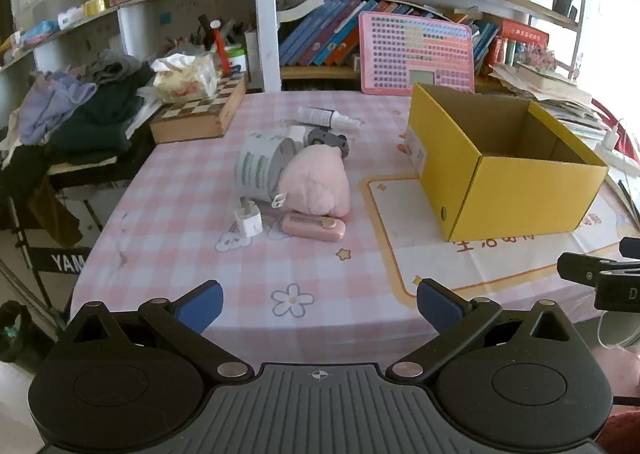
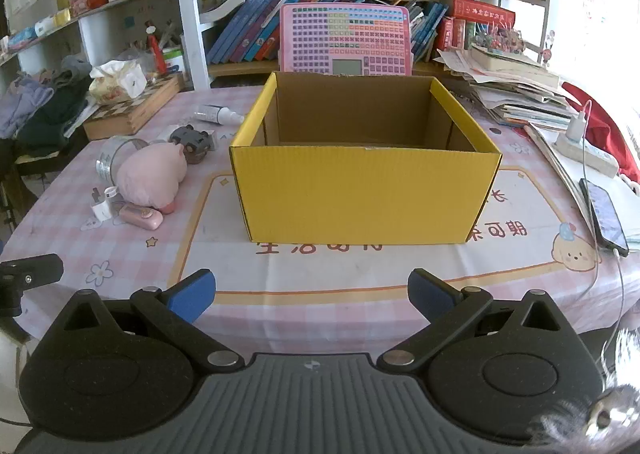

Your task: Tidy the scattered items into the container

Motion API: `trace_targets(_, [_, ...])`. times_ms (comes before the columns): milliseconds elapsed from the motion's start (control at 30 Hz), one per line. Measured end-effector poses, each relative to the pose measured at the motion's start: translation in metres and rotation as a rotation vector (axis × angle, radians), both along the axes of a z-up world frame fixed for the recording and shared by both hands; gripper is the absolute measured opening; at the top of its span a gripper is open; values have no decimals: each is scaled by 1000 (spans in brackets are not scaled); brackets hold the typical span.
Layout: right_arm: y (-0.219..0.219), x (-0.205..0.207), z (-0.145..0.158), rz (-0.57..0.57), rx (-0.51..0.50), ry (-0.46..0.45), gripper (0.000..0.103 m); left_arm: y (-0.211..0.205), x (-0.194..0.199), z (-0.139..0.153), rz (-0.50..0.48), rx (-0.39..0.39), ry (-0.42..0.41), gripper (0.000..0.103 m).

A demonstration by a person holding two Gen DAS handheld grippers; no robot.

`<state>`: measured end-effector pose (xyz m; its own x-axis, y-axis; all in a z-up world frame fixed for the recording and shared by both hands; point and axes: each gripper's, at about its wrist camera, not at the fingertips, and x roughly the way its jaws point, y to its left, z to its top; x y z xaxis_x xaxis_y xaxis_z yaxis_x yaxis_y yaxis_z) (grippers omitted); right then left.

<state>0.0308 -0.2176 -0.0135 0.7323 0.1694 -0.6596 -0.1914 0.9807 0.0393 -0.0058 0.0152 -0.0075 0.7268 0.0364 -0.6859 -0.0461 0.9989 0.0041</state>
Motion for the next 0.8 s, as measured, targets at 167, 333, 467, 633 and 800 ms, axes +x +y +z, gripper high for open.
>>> trace_targets(167, [0,0,-1,0,0,0,103,0,0,0,-1,2,1,103])
trace_targets(333, [1,0,-1,4,-3,0,103,-1,1,0,-1,4,7,103])
trace_targets(467, [2,0,-2,10,-9,2,103,-1,1,0,5,4,9,103])
trace_targets(633, [2,0,-1,11,-10,2,103,-1,0,0,5,4,8,103])
trace_targets(800, [3,0,-2,10,-9,3,103,-1,0,0,5,5,10,103])
